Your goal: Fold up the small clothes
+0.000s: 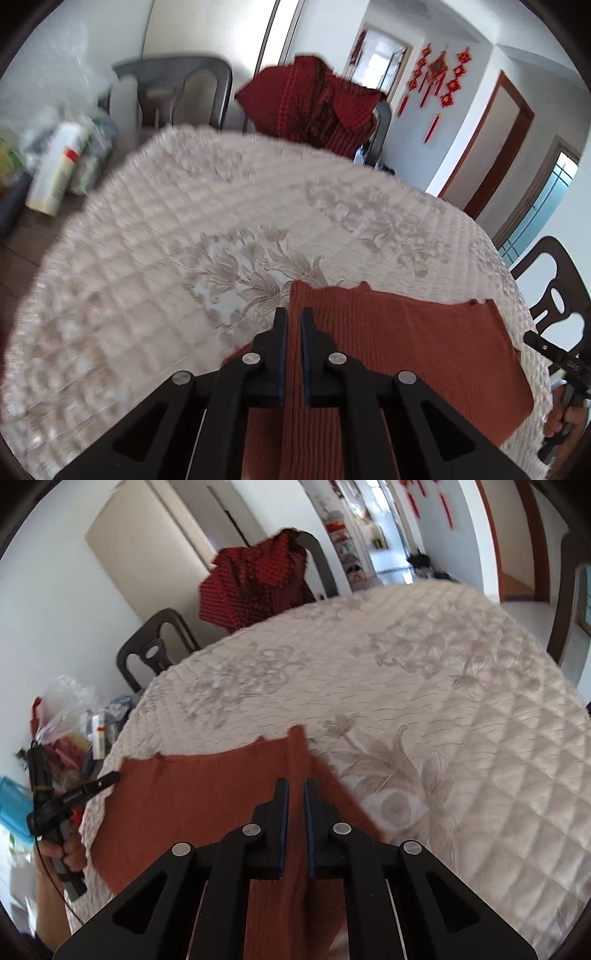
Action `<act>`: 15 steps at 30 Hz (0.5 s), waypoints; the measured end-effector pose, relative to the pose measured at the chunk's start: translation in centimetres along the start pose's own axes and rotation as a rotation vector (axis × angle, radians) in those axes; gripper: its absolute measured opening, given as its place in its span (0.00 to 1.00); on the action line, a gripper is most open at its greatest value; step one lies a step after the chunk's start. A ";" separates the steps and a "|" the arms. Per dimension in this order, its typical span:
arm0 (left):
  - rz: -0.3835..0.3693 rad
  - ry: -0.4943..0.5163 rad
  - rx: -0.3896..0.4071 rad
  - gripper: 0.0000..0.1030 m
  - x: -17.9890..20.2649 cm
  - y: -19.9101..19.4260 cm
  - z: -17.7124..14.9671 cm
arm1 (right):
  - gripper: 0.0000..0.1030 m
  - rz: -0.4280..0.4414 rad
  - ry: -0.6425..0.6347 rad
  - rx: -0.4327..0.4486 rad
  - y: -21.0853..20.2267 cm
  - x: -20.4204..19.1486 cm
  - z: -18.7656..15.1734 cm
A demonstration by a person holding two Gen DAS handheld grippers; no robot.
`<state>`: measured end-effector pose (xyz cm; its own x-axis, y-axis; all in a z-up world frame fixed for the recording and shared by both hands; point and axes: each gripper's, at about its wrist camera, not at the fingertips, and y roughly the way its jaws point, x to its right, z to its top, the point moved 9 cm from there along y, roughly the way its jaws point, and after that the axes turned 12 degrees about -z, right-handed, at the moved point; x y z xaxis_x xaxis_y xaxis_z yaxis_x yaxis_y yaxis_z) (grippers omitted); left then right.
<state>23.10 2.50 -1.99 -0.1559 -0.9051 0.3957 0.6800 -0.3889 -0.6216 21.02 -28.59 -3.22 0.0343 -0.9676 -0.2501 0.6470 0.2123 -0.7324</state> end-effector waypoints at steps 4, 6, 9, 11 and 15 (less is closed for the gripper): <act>-0.045 0.091 0.026 0.09 3.4 -3.6 -2.4 | 0.08 0.007 -0.096 0.046 -3.2 -2.7 -2.8; -0.102 0.122 -0.002 0.12 5.8 -4.3 -4.7 | 0.08 0.026 -0.131 0.030 -3.9 -4.3 -5.0; -0.160 0.174 -0.068 0.12 9.1 -3.8 -8.3 | 0.08 0.058 -0.157 0.000 -3.7 -6.3 -7.6; -0.169 0.211 -0.104 0.12 10.8 -2.9 -10.1 | 0.08 0.072 -0.180 -0.008 -3.1 -7.7 -8.6; -0.200 0.244 -0.139 0.12 12.9 -1.6 -11.6 | 0.08 0.077 -0.234 -0.031 -1.7 -9.4 -10.0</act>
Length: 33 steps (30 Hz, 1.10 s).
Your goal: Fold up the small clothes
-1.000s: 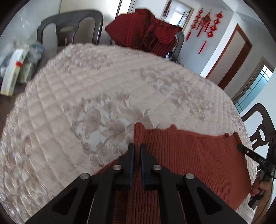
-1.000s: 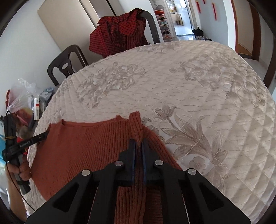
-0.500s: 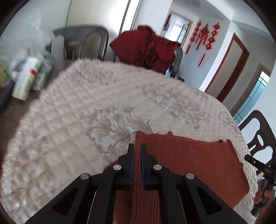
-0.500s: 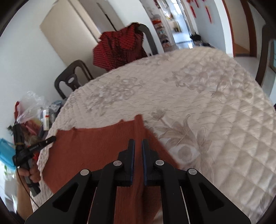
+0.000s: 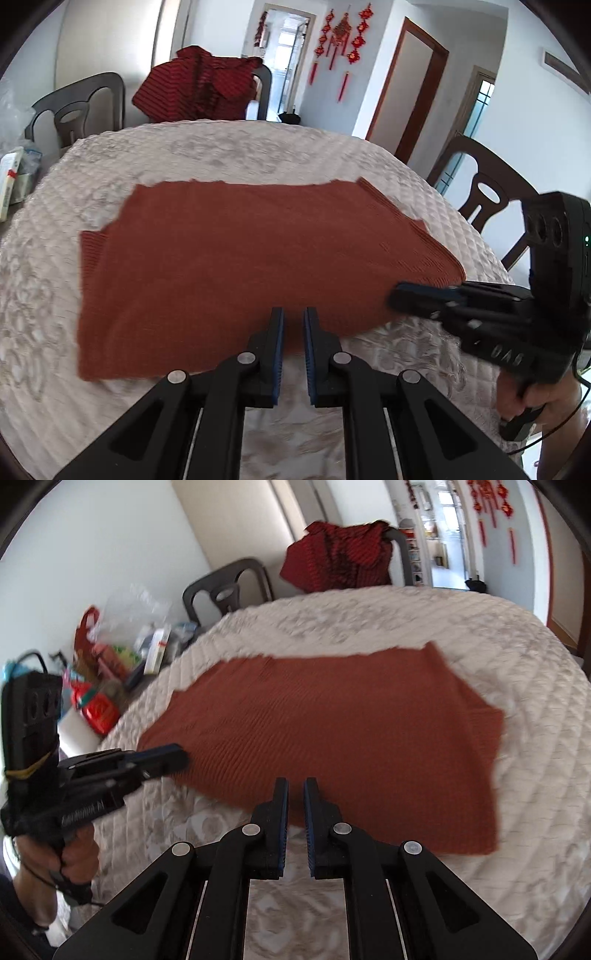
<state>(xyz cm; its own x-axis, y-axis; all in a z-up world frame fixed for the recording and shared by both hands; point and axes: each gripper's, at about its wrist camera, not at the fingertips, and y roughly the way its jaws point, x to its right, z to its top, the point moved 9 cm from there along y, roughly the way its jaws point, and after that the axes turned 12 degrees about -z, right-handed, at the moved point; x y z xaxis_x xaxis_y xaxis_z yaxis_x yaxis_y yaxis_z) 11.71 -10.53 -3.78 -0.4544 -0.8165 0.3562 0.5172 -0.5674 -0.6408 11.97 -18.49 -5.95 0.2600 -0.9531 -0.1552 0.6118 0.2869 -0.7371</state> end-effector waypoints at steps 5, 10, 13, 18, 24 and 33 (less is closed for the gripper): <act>0.005 -0.056 -0.021 0.12 -1.3 0.4 -0.8 | 0.08 -0.027 0.057 -0.011 0.0 2.2 -0.5; -0.017 -0.121 0.014 0.12 -3.4 -1.5 -1.4 | 0.08 -0.024 0.196 -0.009 -1.5 6.9 -1.5; -0.017 -0.152 0.048 0.12 -4.0 -2.8 -1.7 | 0.08 0.009 0.305 0.003 -2.3 9.3 -1.8; 0.056 -0.156 0.119 0.12 -5.7 -4.6 -1.0 | 0.08 0.069 0.404 0.026 -3.4 10.7 -2.0; 0.083 -0.288 0.104 0.12 -9.8 -4.8 -2.2 | 0.05 0.073 0.498 0.016 -3.0 12.3 -2.4; 0.131 -0.241 0.119 0.12 -9.3 -4.2 -0.5 | 0.08 0.088 0.457 0.044 -2.3 10.3 0.4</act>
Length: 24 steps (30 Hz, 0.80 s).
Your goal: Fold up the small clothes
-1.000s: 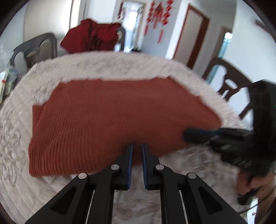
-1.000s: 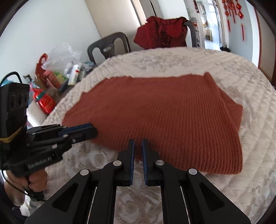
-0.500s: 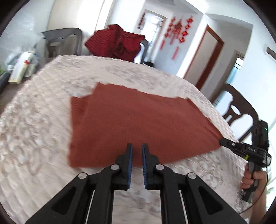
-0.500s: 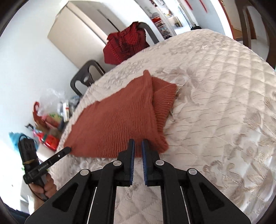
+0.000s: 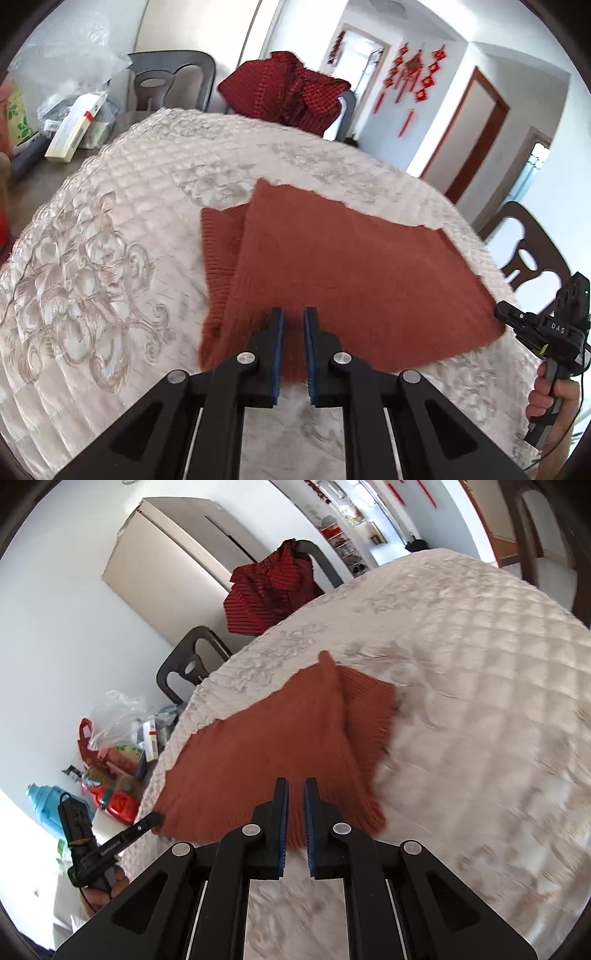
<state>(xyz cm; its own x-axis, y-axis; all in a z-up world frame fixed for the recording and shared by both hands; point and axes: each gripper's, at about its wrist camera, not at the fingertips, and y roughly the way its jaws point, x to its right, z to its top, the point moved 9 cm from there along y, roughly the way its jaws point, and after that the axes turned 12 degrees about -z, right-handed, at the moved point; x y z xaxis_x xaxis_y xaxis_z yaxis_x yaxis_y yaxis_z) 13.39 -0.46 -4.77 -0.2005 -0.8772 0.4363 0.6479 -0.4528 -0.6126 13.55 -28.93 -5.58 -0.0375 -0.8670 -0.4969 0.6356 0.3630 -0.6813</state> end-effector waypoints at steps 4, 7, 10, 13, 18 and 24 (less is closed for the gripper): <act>-0.034 -0.053 -0.010 0.12 -1.5 -0.5 -0.6 | 0.00 0.021 0.139 -0.021 1.3 3.2 0.3; -0.031 -0.039 -0.016 0.12 -1.1 -0.7 -0.6 | 0.00 -0.023 0.125 0.009 0.5 3.2 0.9; -0.030 0.010 0.010 0.12 0.2 -0.6 1.2 | 0.03 -0.022 0.084 0.029 0.3 1.6 1.9; -0.031 0.047 0.014 0.12 1.1 0.9 3.4 | 0.03 -0.021 0.033 0.006 2.1 -0.4 2.9; 0.016 -0.001 -0.024 0.12 -1.4 4.3 4.1 | 0.00 -0.081 -0.008 -0.031 5.6 0.2 3.8; 0.022 0.034 -0.028 0.12 -0.8 3.6 4.3 | 0.00 -0.154 -0.014 0.034 4.1 1.1 5.6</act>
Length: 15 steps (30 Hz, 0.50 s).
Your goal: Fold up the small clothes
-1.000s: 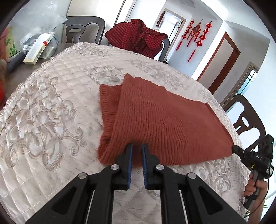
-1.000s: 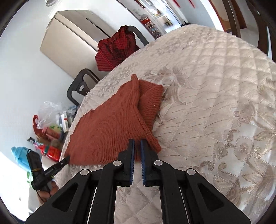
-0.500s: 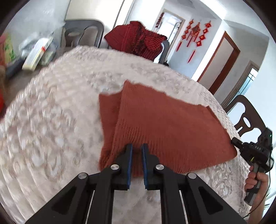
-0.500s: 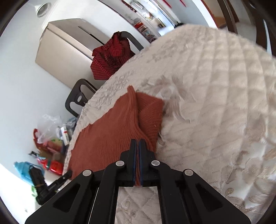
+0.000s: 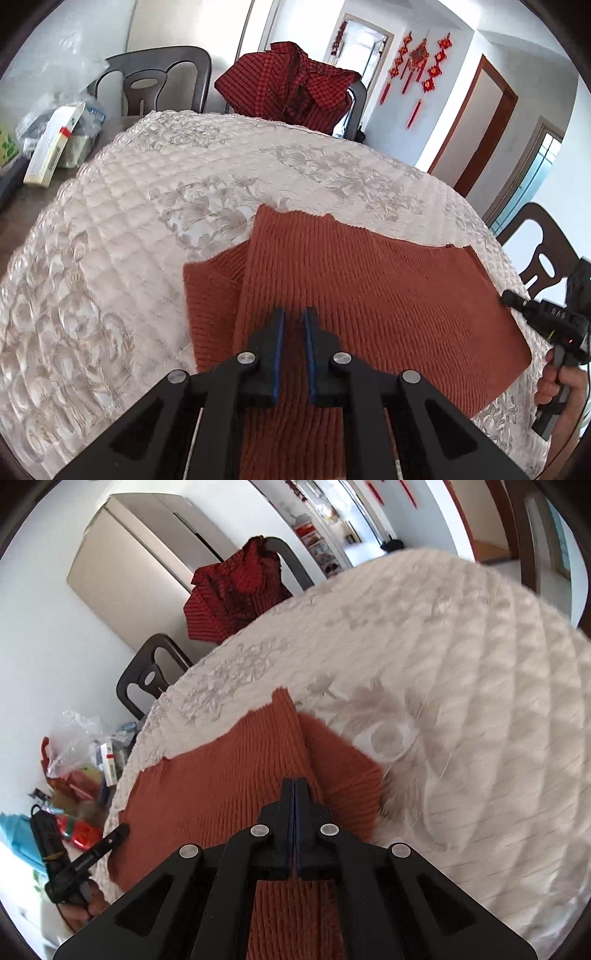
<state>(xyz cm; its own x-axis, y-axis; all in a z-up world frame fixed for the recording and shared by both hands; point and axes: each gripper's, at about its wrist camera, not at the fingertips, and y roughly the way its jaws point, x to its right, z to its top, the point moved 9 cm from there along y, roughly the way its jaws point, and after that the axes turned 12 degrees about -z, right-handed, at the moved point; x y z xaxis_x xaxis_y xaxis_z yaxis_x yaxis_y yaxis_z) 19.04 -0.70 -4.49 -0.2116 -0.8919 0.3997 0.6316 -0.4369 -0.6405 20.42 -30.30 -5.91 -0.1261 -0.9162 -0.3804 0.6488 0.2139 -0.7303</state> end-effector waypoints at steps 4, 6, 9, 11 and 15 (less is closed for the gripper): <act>0.024 0.038 0.008 0.13 0.7 1.0 2.3 | 0.02 -0.009 -0.089 0.012 0.5 -2.4 0.9; 0.052 0.024 -0.013 0.14 -0.3 2.4 2.8 | 0.02 -0.036 -0.097 -0.013 1.9 -2.2 0.9; 0.064 0.005 -0.012 0.18 -1.8 3.6 2.6 | 0.00 -0.040 -0.042 -0.025 3.3 -0.4 1.1; 0.047 -0.015 -0.004 0.18 -2.0 3.4 2.6 | 0.00 -0.023 -0.023 -0.014 3.2 0.0 1.0; 0.050 -0.014 -0.006 0.18 -1.9 3.5 2.5 | 0.00 -0.008 -0.011 -0.024 3.3 0.0 1.1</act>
<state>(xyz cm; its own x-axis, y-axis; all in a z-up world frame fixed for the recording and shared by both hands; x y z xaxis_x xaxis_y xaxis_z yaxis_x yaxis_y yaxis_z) 23.54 -0.28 -5.82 -0.1697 -0.9109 0.3762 0.6365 -0.3927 -0.6638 23.37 -29.98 -7.77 -0.1233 -0.9214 -0.3684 0.6296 0.2143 -0.7468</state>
